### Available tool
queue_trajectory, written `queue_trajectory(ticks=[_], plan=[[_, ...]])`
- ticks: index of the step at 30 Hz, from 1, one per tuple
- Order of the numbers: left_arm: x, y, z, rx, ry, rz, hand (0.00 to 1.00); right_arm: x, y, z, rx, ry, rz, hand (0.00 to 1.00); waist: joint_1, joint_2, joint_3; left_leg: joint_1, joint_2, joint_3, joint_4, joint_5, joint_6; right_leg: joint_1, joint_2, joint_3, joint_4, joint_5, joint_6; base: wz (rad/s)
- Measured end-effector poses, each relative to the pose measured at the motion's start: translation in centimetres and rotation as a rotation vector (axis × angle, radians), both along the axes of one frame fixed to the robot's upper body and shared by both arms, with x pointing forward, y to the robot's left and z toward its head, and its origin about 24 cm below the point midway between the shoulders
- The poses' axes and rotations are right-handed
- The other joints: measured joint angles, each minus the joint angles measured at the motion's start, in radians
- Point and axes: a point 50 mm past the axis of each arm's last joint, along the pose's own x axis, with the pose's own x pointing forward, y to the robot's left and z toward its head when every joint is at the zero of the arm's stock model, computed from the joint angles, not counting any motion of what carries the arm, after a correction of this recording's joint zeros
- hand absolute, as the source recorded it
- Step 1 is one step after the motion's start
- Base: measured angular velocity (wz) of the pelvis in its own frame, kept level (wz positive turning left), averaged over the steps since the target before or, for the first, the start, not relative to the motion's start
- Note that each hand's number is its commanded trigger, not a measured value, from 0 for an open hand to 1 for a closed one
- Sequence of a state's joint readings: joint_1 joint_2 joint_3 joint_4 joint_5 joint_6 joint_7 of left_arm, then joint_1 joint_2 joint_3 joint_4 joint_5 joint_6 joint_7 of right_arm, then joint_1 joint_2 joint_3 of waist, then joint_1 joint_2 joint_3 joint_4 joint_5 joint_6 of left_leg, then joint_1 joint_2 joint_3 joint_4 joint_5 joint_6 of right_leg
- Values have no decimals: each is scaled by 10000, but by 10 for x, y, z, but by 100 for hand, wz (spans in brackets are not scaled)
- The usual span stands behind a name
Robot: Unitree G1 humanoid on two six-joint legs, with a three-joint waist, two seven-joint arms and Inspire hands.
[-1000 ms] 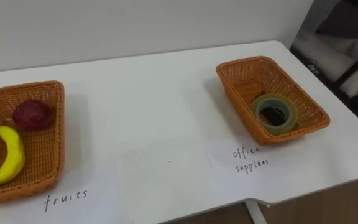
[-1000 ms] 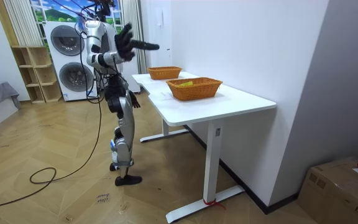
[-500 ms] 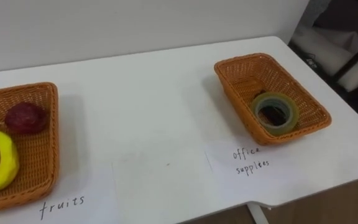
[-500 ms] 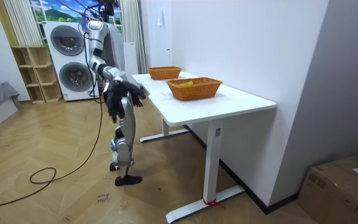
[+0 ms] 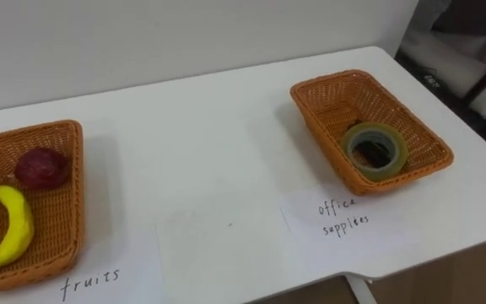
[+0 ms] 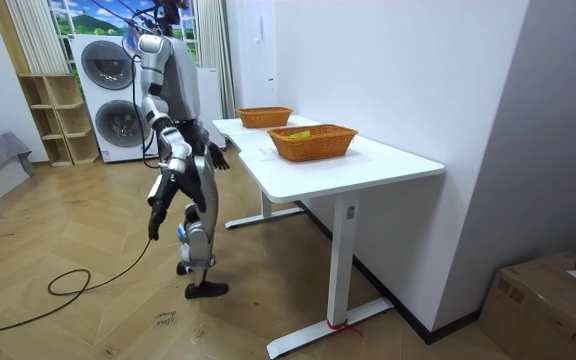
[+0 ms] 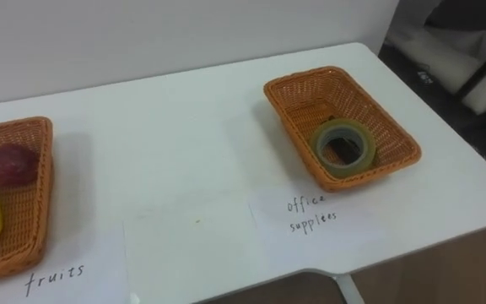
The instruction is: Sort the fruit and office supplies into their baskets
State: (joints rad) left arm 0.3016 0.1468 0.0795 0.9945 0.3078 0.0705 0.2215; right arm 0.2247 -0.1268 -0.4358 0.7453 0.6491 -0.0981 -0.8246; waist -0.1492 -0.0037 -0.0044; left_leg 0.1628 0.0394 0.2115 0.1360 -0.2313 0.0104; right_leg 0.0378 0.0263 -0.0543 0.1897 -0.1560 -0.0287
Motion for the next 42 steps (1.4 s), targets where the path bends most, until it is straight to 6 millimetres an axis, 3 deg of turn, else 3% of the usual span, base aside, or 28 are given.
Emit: queue_trajectory(ticks=[4,8,16,22,31,42], plan=[[-4,-7,-3,-182,159,61,0,-18,20,-18,821,1205,1104,0,233,-2,20,210,-10,1,-22,-7,-1,106,-37,65,176,-161,39,0],[-8,-10,-5,-240,325,106,0,-14,34,-28,1403,1318,2631,0,410,32,43,219,10,-2,-28,-71,-8,102,5,113,161,-162,36,-2],[-2,-13,-6,-269,236,14,0,-10,66,-50,3294,2224,7950,0,988,77,43,187,2,-132,-9,-90,-7,183,-47,-90,129,-130,30,4],[-3,-18,-8,-251,339,74,0,-2,87,-57,4368,2755,10870,0,1275,46,52,26,-6,-251,174,-89,-6,165,-101,-321,13,-135,29,6],[-12,-23,-10,-403,769,168,0,-3,94,-60,5083,2744,11734,0,1535,-68,70,-92,-11,-637,219,-88,-7,337,-135,-632,-198,-126,22,13],[-15,-27,-11,-658,968,-13,0,-1,97,-62,5378,2756,12014,0,1555,-125,87,-282,-150,-1087,342,-86,-3,451,-230,-995,-243,-141,52,12]])
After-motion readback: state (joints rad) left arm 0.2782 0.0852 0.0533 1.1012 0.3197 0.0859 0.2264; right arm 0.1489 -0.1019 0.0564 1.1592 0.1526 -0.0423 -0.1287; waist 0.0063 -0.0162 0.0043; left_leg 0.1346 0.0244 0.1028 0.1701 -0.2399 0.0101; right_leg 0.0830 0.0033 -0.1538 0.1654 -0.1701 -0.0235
